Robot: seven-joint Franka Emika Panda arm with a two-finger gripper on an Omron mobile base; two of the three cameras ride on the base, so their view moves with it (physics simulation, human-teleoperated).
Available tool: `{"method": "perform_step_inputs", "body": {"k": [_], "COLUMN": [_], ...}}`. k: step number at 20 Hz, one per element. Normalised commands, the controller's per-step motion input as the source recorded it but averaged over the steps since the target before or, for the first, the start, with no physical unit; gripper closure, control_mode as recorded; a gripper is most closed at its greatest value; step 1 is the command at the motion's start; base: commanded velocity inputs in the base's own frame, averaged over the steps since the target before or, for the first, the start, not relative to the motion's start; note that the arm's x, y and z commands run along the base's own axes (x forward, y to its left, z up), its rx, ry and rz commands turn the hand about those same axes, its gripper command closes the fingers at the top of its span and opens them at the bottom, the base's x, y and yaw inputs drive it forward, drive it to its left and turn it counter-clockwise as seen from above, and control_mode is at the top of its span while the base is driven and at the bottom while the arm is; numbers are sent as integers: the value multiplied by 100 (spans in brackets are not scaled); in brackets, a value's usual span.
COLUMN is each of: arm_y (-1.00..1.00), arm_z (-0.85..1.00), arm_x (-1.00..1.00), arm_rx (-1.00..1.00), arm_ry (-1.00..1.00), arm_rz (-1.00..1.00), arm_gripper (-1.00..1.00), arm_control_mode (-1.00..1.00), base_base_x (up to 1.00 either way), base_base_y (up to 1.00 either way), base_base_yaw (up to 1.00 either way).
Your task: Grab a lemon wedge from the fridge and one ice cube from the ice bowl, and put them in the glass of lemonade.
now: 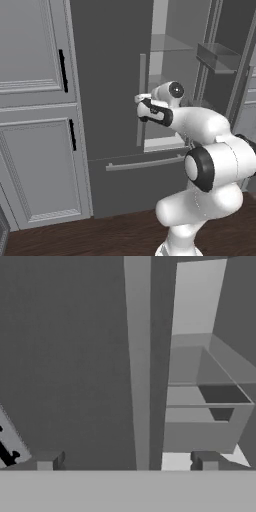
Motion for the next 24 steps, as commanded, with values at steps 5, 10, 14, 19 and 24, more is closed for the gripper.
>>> {"method": "perform_step_inputs", "body": {"k": [5,10,14,19,24], "arm_y": [0,0,0,0,0], "arm_z": [-10,-25,-37,-34,-30], "arm_x": [100,100,98,100,98], "arm_rx": [0,0,0,0,0], "arm_ry": [0,0,0,0,0], "arm_rz": [0,0,0,0,0], "arm_gripper": [-100,-100,-100,-100,100], "arm_control_mode": [-100,-100,-100,-100,-100], "base_base_x": [0,0,0,0,0], "base_base_y": [0,0,0,0,0], "base_base_yaw": [0,0,0,0,0]}}
